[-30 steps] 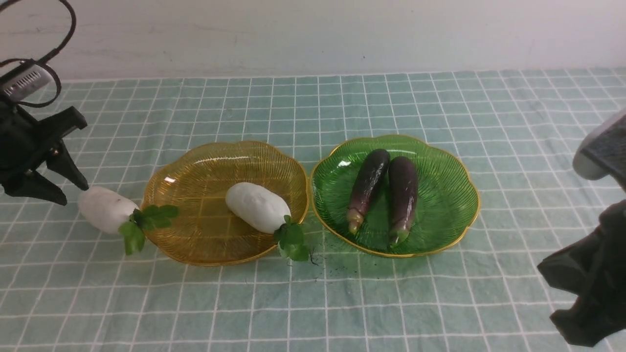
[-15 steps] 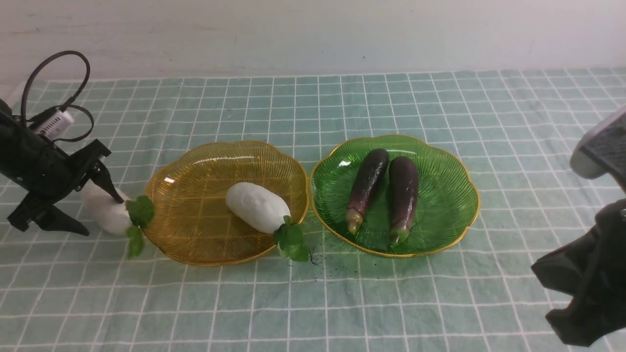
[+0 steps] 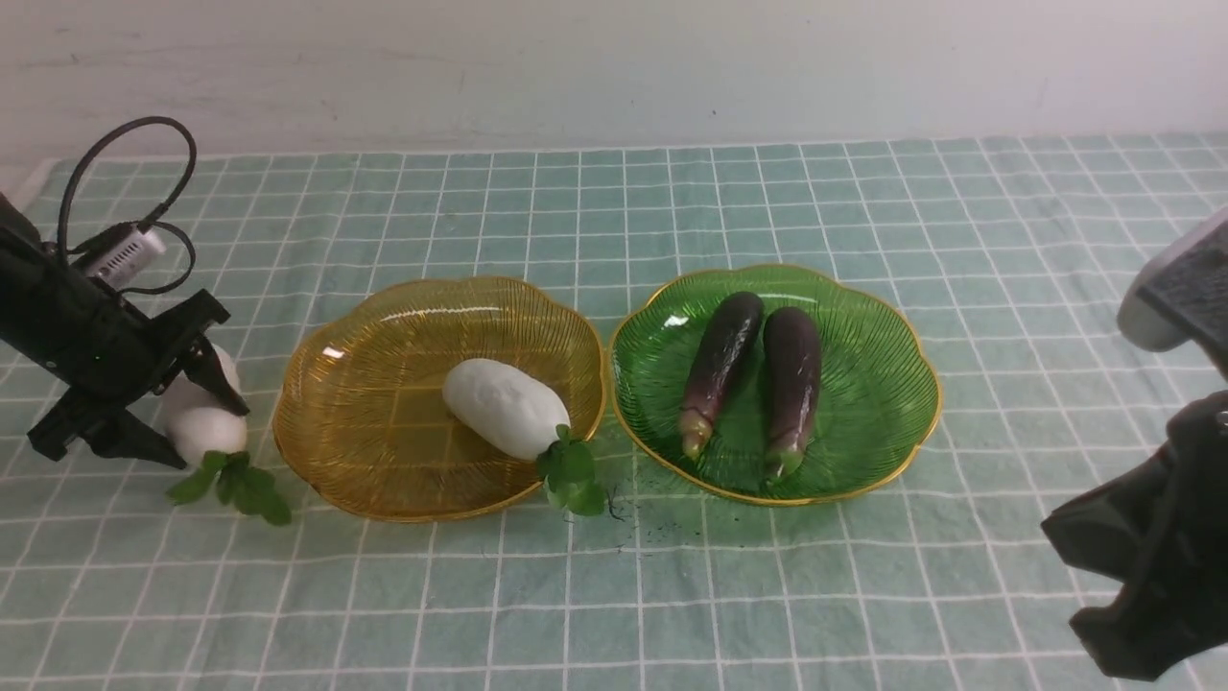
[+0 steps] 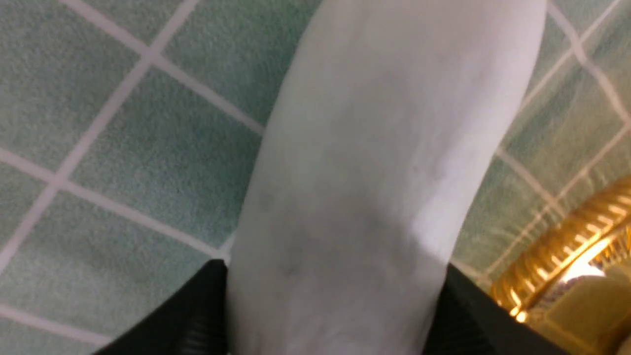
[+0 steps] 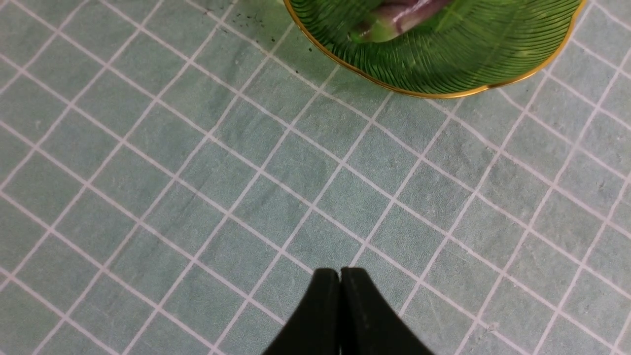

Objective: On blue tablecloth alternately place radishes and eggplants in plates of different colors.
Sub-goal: 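Pick up the white radish and place it in the left plate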

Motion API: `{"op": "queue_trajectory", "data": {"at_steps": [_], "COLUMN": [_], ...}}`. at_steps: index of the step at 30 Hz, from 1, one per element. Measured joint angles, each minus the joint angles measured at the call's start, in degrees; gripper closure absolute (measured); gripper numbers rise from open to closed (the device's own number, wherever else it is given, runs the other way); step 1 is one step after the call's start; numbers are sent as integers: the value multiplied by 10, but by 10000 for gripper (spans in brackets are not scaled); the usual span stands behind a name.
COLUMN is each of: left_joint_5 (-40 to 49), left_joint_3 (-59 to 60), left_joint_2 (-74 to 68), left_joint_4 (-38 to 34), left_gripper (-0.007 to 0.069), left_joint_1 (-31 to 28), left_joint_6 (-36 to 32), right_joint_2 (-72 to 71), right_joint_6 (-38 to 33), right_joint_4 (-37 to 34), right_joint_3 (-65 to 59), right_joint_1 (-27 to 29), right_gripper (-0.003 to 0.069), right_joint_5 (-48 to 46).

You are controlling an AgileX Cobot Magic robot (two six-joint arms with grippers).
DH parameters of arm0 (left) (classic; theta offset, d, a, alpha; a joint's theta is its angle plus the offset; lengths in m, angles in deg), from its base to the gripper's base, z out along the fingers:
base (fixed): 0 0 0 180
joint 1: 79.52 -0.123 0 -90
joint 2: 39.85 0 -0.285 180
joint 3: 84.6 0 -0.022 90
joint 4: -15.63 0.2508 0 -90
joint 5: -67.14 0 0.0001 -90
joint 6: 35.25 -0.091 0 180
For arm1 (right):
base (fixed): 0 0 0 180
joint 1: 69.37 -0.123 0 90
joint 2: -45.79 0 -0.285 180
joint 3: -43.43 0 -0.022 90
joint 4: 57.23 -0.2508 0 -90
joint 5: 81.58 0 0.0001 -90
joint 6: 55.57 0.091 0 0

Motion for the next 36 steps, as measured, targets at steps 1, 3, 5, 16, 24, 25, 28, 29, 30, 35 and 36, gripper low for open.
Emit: {"op": "queue_trajectory", "data": {"at_steps": [1,3,5,16,24,25,28,29,30,35,36], "left_joint_5": [12,30,52,106,91,90,90,89,89,93,95], "left_joint_3": [-7,-19,-42,-63,-63,-63,-63,-63,-63,-63,-63], "left_joint_2": [5,18,53,128,60,55,44,44,43,43,43], "left_joint_4": [0,2,4,75,158,162,164,163,163,165,165], "left_gripper": [192,192,192,192,192,192,176,172,167,146,146], "left_joint_1": [1,4,12,173,259,263,267,267,267,267,267], "left_joint_6": [-13,-41,-79,-102,-68,-67,-66,-65,-64,-63,-63], "right_joint_2": [0,0,0,0,0,0,-9,-11,-17,-86,-125], "right_joint_6": [0,0,0,0,3,3,8,10,15,41,50], "right_joint_4": [0,0,0,-3,-27,-29,-30,-30,-32,-41,-41], "right_joint_3": [0,0,0,0,0,0,0,0,0,0,0], "right_joint_1": [0,0,0,0,0,0,0,0,0,0,0], "right_gripper": [673,673,673,673,673,673,673,673,673,673,673], "right_joint_5": [0,0,3,6,-54,-70,-91,-91,-91,-94,-96]}}
